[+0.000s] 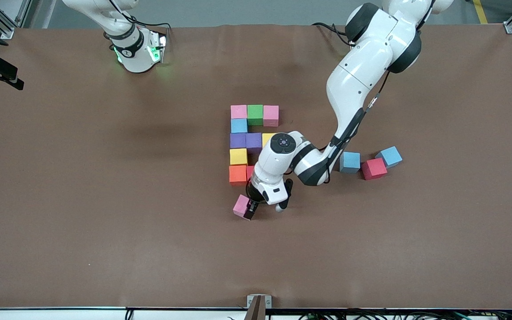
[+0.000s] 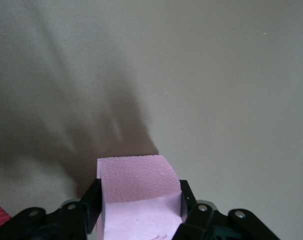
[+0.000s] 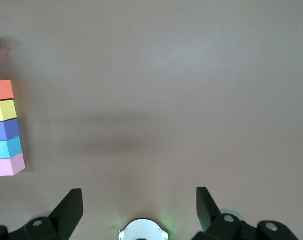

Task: Arrange 11 blocks into digit 3
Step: 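Carry the pink cube with the left gripper beside the red cube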

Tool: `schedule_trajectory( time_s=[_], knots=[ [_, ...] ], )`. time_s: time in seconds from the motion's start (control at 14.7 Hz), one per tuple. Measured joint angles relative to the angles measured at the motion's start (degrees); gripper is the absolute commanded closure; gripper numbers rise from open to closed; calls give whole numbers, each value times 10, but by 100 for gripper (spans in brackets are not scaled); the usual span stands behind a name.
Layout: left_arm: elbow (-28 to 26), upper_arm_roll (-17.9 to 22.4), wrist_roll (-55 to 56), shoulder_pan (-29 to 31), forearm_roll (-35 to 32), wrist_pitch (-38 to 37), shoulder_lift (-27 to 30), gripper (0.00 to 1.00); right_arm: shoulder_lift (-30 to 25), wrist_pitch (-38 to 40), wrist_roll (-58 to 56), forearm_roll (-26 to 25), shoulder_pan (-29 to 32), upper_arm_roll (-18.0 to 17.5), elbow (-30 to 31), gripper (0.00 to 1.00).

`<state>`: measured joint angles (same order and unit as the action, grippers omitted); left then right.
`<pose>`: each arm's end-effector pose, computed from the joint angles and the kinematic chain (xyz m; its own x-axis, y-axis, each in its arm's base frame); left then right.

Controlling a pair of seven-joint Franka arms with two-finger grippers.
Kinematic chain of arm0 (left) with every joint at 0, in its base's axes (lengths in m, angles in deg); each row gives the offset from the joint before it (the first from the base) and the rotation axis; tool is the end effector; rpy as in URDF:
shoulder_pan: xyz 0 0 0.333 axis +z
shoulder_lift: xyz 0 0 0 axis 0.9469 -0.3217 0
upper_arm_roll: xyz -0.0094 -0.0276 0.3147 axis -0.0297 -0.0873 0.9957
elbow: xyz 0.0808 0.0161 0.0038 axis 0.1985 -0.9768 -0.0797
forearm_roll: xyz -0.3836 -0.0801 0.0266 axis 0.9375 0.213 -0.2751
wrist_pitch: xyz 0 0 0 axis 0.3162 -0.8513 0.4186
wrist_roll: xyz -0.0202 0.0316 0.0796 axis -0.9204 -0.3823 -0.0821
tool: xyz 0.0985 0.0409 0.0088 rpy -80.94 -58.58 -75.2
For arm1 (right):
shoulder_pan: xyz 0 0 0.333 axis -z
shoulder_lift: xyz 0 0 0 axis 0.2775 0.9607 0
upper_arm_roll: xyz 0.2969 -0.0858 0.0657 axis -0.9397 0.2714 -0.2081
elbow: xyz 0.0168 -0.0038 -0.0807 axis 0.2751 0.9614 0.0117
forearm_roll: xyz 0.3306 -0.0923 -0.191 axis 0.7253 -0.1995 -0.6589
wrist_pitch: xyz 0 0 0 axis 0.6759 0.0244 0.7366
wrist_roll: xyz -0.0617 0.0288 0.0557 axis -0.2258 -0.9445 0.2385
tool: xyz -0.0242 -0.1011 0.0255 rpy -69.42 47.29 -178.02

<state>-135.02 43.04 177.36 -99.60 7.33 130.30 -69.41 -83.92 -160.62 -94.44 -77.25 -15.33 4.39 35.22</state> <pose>0.6187 -0.5110 0.1876 0.3611 0.9139 -0.1854 0.8662 -0.2550 0.4298 0.4977 -0.0408 0.6742 0.9973 0.0037 -0.0739 0.0025 -0.9999 -0.0153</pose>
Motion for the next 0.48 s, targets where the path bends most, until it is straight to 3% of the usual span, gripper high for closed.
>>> schedule_trajectory(
  time_s=[0.27,0.48],
  knots=[
    [12,1,-1,8,39,-17,10,71,0,0,0,0,0,-1,0,0],
    [17,1,-2,30,80,-78,38,71,0,1,0,0,0,-3,0,0]
  ],
)
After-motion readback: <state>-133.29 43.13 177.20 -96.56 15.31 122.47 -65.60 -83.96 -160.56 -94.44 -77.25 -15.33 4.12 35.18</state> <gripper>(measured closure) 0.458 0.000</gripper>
